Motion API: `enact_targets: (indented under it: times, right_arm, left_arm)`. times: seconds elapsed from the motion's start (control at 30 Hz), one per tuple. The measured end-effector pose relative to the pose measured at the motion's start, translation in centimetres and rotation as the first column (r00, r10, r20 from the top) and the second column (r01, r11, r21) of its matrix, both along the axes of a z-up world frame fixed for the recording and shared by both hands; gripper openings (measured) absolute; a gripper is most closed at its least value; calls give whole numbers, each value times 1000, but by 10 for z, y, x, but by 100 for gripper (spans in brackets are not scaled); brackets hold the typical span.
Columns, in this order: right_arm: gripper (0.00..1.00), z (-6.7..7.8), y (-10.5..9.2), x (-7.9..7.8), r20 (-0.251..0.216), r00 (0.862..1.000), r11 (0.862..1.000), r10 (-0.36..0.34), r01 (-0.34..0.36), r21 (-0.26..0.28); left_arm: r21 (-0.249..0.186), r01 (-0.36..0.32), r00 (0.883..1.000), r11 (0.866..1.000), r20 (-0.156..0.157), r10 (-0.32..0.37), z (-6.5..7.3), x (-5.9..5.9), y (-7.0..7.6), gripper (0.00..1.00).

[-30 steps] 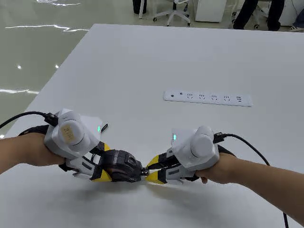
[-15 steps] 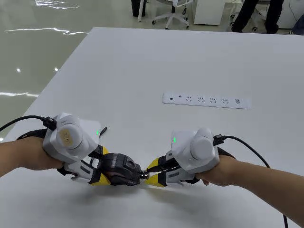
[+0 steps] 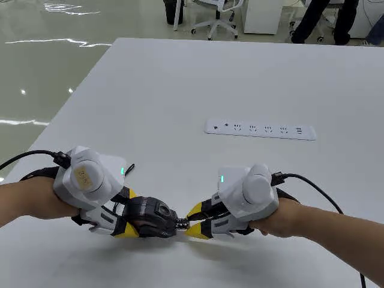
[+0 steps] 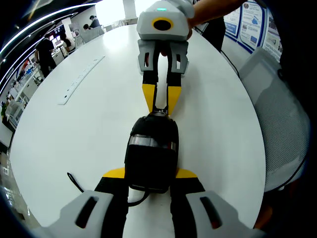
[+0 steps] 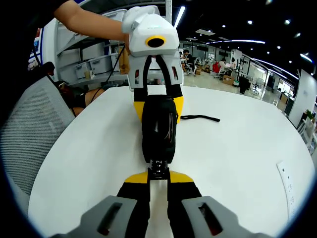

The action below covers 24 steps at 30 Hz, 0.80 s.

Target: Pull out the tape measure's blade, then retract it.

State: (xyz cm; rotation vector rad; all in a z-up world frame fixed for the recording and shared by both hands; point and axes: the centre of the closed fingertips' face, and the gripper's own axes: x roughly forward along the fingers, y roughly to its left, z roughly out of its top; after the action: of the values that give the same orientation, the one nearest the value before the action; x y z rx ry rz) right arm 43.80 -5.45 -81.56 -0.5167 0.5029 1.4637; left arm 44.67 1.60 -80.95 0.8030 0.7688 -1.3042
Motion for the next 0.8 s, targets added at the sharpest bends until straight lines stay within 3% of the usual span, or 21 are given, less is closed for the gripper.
enact_targets:
  times: [0.8]
  right_arm:
    - [11, 1, -6, -1, 3, 1000, 1000, 5, -5, -4]
  left_arm:
    - [1, 0, 1000, 1000, 1, 0, 0, 0, 0, 27]
